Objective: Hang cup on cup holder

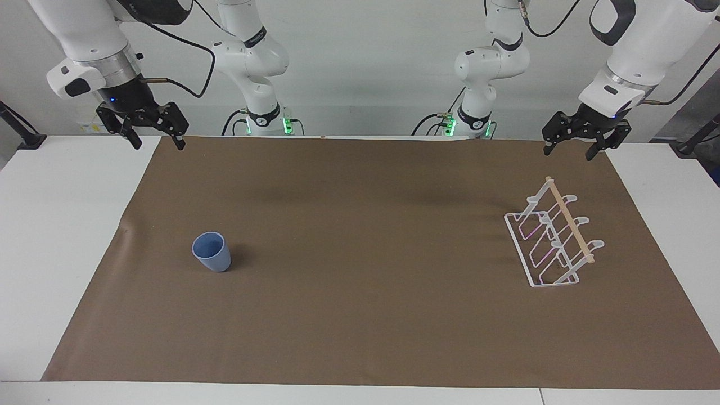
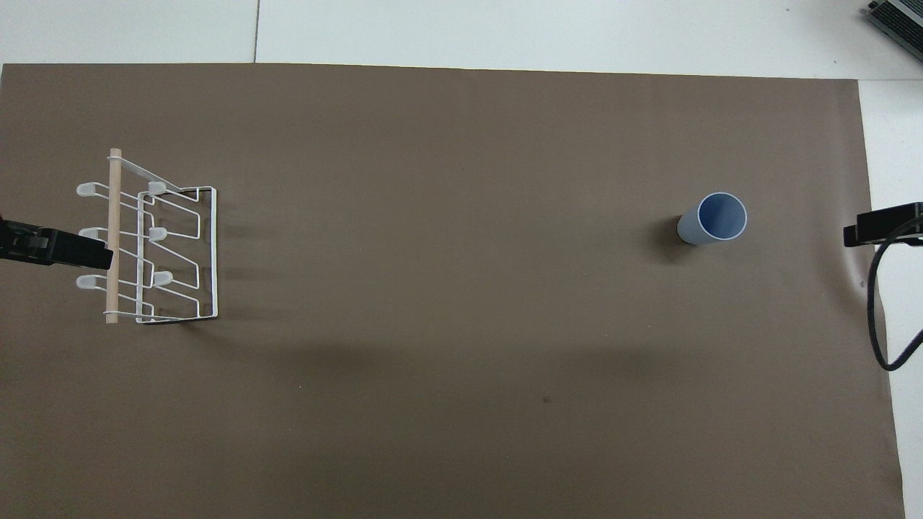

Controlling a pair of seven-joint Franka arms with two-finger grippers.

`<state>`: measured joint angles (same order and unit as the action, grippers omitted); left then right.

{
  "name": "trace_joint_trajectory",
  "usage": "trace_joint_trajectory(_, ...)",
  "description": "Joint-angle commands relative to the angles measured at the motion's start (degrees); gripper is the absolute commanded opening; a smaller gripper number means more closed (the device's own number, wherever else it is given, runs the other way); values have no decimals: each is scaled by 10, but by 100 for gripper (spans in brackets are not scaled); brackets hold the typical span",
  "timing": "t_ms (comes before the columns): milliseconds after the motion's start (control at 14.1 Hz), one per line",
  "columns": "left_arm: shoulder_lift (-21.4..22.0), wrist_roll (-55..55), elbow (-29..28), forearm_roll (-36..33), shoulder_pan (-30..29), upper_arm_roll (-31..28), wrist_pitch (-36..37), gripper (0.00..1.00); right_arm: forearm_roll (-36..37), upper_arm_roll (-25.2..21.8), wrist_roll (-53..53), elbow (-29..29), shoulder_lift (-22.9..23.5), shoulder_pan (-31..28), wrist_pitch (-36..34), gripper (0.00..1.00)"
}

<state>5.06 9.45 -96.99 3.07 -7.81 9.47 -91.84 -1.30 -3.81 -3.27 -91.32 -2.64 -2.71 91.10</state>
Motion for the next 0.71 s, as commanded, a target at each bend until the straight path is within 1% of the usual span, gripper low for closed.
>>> trace_joint_trajectory(0, 6, 2, -10, -2, 4, -2, -7, 100, -5, 0, 5, -17, -15, -5, 6, 100)
trace_joint_trajectory(638, 10, 1, -18, -3, 5, -2, -7, 100, -5, 0, 7, -17, -15, -4, 4, 100)
